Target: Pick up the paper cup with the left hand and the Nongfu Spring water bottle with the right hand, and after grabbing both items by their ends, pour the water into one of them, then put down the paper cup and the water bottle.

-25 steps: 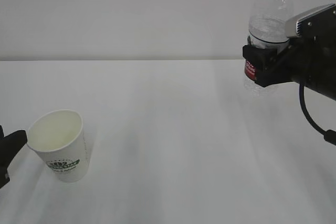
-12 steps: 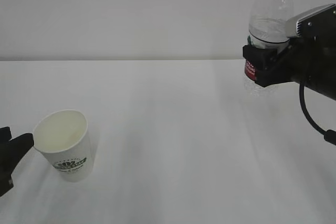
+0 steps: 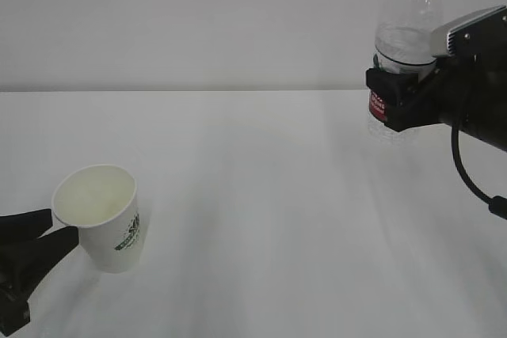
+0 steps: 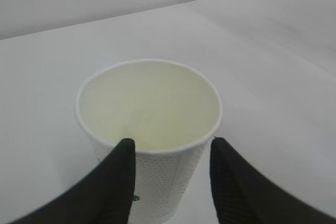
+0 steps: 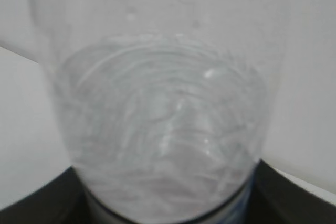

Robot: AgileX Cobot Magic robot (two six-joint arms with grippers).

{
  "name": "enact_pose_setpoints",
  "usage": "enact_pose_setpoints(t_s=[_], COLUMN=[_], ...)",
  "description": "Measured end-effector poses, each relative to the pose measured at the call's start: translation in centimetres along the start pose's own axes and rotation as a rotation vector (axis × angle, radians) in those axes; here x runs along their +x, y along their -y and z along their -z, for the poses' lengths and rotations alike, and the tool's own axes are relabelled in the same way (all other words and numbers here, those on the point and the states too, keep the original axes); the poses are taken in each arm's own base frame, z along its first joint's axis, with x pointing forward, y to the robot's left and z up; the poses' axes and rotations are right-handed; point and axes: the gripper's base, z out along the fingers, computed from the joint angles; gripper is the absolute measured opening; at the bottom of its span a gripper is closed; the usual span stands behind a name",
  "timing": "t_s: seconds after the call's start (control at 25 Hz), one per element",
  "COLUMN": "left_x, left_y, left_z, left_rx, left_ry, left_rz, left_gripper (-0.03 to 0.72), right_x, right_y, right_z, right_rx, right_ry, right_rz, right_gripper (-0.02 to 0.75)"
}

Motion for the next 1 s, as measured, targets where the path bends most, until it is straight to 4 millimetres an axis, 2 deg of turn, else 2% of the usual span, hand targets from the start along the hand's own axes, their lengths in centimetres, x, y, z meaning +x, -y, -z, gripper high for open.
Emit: enact_pose_setpoints(t_s=[0.12, 0.36, 0.48, 1.0], left_x=[0.00, -0.02, -0.02, 0.01], left_y=[-0.02, -0.10, -0.10, 0.09], left_z=[0.00, 0.00, 0.00, 0.00], left_rx=[-0.002, -0.011, -0.011, 0.010], left_ry=[0.000, 0.002, 0.002, -0.002], left_rz=[0.001, 0.005, 0.005, 0.007], left_gripper=[0.362, 0.543, 0.607, 0.629], right_x=[0.00, 0.00, 0.00, 0.00], right_y=[0.00, 0.00, 0.00, -0.01], right_z=[0.00, 0.00, 0.00, 0.00], right_rx=[0.000, 0.000, 0.000, -0.001], right_ry=[0.000, 0.000, 0.000, 0.000], right_rz=[0.000, 0.000, 0.000, 0.001], right_gripper=[0.441, 0.441, 0.441, 0.440])
